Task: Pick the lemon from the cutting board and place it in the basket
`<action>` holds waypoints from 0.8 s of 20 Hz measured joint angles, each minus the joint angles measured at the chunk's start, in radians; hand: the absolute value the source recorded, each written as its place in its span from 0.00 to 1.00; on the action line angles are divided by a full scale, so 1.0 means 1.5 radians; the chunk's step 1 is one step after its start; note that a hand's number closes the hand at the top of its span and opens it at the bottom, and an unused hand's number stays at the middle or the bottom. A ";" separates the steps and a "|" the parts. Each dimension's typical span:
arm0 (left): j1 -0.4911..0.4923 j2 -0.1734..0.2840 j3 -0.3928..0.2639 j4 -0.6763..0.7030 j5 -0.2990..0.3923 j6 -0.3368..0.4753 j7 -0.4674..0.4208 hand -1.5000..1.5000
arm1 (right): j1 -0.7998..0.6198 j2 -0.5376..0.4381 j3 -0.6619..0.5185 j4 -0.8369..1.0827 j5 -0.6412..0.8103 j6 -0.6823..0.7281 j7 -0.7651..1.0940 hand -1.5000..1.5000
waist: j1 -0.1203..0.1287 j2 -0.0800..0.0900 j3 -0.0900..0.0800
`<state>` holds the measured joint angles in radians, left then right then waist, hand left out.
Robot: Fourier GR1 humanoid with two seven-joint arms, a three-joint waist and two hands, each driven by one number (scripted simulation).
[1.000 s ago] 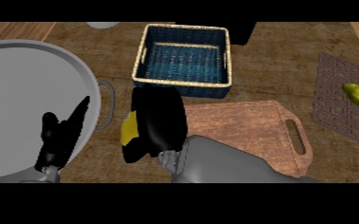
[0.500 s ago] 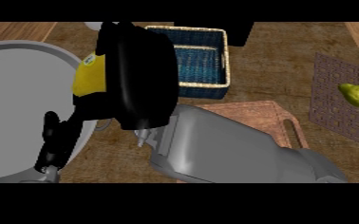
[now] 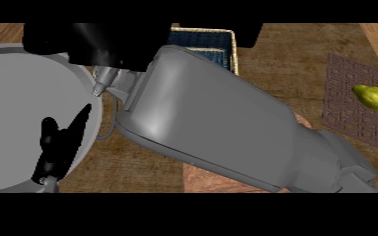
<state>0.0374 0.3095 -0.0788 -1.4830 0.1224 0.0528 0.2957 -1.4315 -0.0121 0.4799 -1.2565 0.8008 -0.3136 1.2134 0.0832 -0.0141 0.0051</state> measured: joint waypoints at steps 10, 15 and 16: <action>0.014 -0.005 0.006 -0.017 -0.010 0.007 0.001 0.50 | -0.115 0.002 -0.067 0.183 -0.021 -0.016 -0.013 1.00 | -0.009 0.008 0.002; 0.021 -0.009 0.011 -0.022 -0.013 0.007 -0.005 0.50 | -0.130 0.003 -0.085 0.260 -0.040 -0.042 -0.040 1.00 | -0.014 0.011 0.004; 0.023 -0.009 0.012 -0.025 -0.013 0.006 -0.006 0.50 | -0.123 0.003 -0.090 0.272 -0.045 -0.052 -0.049 1.00 | -0.014 0.011 0.004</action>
<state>0.0718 0.2966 -0.0610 -1.5201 0.1033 0.0617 0.2866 -1.6163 -0.0080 0.3448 -0.8479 0.7335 -0.3913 1.1395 0.0621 0.0031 0.0103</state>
